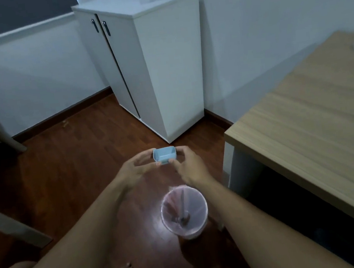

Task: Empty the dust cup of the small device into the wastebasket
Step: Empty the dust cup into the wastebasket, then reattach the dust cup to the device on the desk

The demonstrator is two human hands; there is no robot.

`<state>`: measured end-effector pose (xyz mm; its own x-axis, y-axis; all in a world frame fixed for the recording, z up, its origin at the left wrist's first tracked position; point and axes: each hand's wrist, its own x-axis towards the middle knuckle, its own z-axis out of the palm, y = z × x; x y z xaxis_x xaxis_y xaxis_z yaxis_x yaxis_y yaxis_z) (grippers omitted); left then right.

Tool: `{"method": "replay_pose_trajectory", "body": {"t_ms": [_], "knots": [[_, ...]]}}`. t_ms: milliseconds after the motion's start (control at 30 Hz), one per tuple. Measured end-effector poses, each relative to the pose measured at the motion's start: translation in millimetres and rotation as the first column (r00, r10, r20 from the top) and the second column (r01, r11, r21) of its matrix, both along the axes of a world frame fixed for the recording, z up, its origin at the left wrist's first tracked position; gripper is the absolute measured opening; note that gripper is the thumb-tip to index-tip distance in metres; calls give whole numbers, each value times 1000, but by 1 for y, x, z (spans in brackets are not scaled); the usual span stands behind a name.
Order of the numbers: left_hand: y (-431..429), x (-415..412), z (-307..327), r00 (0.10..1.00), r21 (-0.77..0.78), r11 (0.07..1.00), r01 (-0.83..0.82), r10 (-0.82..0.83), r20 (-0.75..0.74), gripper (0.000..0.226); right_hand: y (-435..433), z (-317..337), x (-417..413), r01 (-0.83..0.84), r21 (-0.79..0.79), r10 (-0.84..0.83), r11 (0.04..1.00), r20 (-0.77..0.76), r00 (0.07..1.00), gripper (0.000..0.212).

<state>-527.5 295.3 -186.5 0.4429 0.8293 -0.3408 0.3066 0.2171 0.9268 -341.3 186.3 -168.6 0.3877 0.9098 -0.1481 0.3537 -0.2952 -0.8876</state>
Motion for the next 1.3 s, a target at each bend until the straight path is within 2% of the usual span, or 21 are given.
{"method": "replay_pose_trajectory", "body": {"t_ms": [100,200,467,567,700,800,900,1000,1167,1233,1300], "knots": [[2,7,47,1000,113,993,21,-22,9,48,4,43,2,-12,40,12,999,14,1000,53],[2,12,92,1000,227,974,21,-24,10,53,3,91,5,-25,90,25,996,3,1000,57],[-26,50,192,992,374,927,42,-84,98,47,-39,197,42,-51,185,42,981,54,998,50],[-46,75,220,985,398,914,76,-130,112,32,-72,227,66,-38,189,21,981,89,996,51],[-73,118,240,976,436,891,127,-191,106,25,-118,254,102,-5,196,-24,981,146,989,50],[-99,154,255,963,462,869,175,-248,102,40,-154,270,129,32,188,-73,982,219,973,48],[-130,194,265,936,496,834,243,-336,106,44,-191,283,162,78,183,-124,980,258,958,47],[-159,231,269,903,491,821,291,-405,141,47,-229,293,200,117,154,-171,981,412,895,47],[-209,284,259,845,447,786,427,-522,111,47,-305,304,260,189,48,-178,981,619,765,66],[-227,301,249,815,430,756,494,-575,75,45,-334,303,280,246,18,-201,969,639,743,80],[-246,312,241,782,403,725,559,-622,35,44,-360,297,295,293,-12,-225,956,609,760,97]]}}
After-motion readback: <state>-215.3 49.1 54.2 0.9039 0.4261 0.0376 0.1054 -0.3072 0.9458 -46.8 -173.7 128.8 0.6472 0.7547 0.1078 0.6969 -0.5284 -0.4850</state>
